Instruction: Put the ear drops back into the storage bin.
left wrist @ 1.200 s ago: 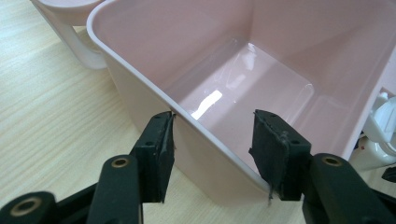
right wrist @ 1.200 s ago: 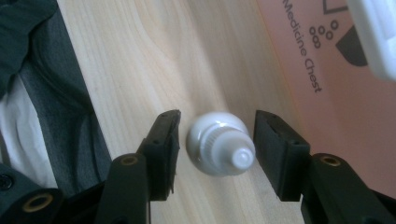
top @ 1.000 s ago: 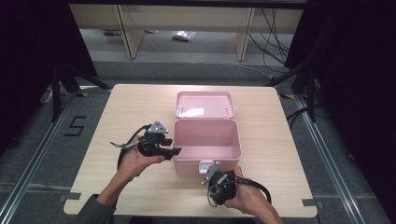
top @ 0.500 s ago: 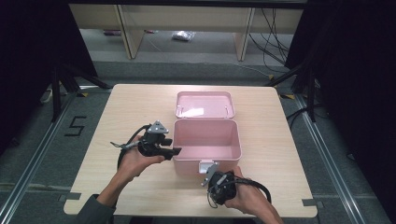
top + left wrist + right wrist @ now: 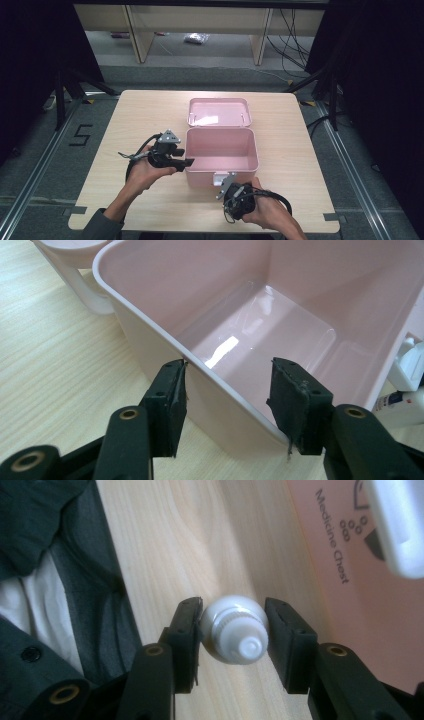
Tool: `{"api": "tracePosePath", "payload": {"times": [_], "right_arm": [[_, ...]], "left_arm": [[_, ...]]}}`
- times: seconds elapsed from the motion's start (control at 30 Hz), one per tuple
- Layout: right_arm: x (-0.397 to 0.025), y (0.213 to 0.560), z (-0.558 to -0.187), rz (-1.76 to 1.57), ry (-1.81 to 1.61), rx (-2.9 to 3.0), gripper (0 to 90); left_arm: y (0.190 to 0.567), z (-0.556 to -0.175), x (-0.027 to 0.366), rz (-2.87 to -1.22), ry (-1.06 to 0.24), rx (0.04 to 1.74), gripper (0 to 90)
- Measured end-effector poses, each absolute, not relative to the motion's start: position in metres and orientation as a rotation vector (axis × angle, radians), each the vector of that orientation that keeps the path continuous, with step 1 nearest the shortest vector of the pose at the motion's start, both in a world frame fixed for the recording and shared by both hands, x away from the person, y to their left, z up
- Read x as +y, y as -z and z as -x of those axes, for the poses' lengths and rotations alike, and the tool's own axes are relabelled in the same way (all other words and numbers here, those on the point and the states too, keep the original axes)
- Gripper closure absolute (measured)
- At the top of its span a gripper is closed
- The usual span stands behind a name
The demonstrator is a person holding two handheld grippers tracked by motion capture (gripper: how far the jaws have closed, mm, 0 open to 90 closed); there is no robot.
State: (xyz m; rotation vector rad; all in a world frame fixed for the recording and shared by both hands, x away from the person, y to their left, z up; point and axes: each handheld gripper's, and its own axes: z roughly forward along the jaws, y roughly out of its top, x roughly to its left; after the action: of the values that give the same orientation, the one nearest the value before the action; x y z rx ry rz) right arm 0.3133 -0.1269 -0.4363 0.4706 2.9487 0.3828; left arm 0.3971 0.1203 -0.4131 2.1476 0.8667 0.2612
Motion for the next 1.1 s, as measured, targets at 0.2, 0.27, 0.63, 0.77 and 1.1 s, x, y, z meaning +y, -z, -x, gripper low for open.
{"api": "tracePosePath", "payload": {"times": [0.2, 0.27, 0.63, 0.77, 1.1], "right_arm": [[-0.130, 0.425, -0.310, -0.464, -0.406, 2.958, 60.2], [-0.132, 0.424, -0.311, -0.447, -0.410, 2.968, 60.2], [-0.139, 0.415, -0.310, -0.440, -0.455, 2.986, 60.2], [-0.141, 0.412, -0.306, -0.525, -0.437, 2.978, 60.2], [-0.145, 0.408, -0.309, -0.464, -0.467, 2.996, 60.3]], "left_arm": [[0.413, -0.396, 0.120, -2.141, -0.258, 0.869, 48.7], [0.413, -0.396, 0.120, -2.144, -0.256, 0.866, 48.8], [0.413, -0.396, 0.119, -2.145, -0.256, 0.867, 48.8], [0.413, -0.396, 0.119, -2.149, -0.259, 0.859, 48.7], [0.413, -0.396, 0.119, -2.149, -0.258, 0.860, 48.6]]}}
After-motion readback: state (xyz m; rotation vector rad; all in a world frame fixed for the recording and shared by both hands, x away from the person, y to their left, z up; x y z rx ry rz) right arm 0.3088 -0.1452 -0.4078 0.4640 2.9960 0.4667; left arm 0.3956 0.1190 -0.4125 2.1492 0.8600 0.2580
